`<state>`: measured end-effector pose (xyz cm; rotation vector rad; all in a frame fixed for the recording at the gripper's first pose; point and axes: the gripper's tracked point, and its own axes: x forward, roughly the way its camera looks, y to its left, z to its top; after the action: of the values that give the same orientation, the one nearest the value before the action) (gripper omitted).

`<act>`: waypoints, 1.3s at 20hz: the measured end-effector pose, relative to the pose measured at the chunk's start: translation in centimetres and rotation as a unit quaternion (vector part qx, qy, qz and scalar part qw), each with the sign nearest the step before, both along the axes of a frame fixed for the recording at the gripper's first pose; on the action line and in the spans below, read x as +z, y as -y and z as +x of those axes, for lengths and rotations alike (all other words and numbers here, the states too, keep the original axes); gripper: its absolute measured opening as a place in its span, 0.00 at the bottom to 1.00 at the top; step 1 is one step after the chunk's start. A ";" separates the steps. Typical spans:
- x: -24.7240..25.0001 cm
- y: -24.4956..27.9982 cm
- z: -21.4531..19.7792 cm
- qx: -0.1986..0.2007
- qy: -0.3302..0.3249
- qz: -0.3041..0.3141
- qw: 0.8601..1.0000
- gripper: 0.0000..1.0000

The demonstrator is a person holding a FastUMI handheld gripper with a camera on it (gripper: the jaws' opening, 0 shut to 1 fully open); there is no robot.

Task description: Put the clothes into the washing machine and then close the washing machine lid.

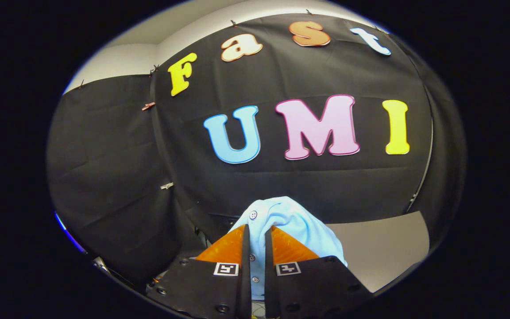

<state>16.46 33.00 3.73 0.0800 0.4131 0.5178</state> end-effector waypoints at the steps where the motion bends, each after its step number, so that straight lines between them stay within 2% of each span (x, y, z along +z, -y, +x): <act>1: -0.8 -1.8 -0.3 0.006 -0.008 0.003 1.000 0.16; 6: -6.9 -9.1 -0.9 0.020 -0.057 0.016 0.998 0.16; 11: -14.8 -12.7 0.3 0.008 -0.102 -0.001 0.995 0.16; 21: -31.5 -12.0 4.8 -0.059 -0.144 -0.079 0.985 0.16; 26: -36.9 -11.3 5.2 -0.074 -0.178 -0.112 0.975 0.16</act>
<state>21.69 44.33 -33.16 -0.0159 0.8088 0.3061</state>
